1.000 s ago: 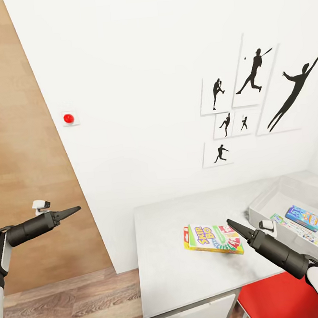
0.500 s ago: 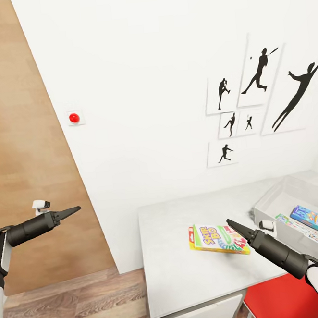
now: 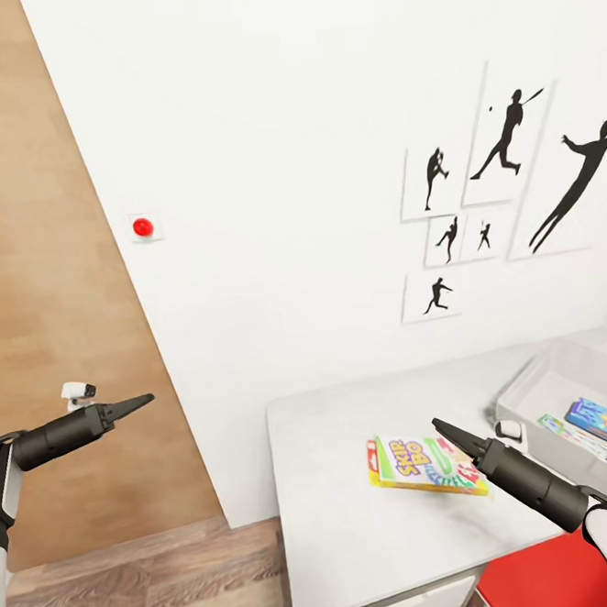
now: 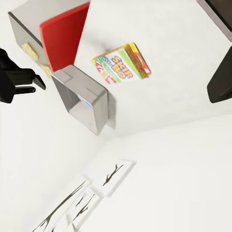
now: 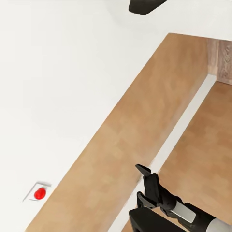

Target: Put all the toys in the child's room - the three board games (two on the bed and one on the table), the two jigsaw puzzles on the table, and the tennis ball on the table - inside the toy box on the table in the child's room.

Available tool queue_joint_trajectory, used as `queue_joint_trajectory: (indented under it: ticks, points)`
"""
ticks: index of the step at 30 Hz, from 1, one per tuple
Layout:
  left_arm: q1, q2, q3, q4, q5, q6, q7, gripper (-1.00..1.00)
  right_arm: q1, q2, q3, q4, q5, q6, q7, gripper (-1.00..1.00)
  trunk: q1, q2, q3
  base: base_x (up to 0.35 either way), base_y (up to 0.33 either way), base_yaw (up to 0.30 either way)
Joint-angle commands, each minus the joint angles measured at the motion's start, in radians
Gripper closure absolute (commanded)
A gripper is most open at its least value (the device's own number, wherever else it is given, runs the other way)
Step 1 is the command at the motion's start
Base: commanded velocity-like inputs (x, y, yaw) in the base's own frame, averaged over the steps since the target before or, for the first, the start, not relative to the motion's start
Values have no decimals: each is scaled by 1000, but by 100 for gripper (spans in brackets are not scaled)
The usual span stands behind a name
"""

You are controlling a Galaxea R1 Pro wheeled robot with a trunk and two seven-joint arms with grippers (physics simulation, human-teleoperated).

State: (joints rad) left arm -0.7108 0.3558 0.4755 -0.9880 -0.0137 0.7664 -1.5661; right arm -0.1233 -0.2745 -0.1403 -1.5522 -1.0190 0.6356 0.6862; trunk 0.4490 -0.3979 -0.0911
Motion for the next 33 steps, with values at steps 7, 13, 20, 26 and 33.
queue_joint_trajectory:
  ticks: [7, 13, 20, 26, 33]
  points:
    - [-1, 0, 0, 0, -2, 10, -5, -100, -1, 0, -1, 0, -6, 7, 1, -100, 1, -2, -2, 111, 25, 0]
    - [-1, 0, 1, 0, -2, 11, -5, -100, -1, 0, -1, 0, -6, 6, 2, -100, 1, -2, -2, 16, 17, 0]
    - [-1, 0, 1, 0, -3, 10, -5, -100, -1, 0, -1, 0, -7, 3, 3, -100, 1, -2, -2, 3, 85, 0]
    - [-1, 0, 1, 0, -2, 11, -5, -100, -1, 0, -1, 0, -7, 3, 3, -100, 1, -2, -2, 0, 26, 0]
    - [-1, 0, 1, 0, -2, 10, -5, -100, -1, 0, -1, 0, -7, 1, 3, -100, 1, -2, -2, 0, 62, 0]
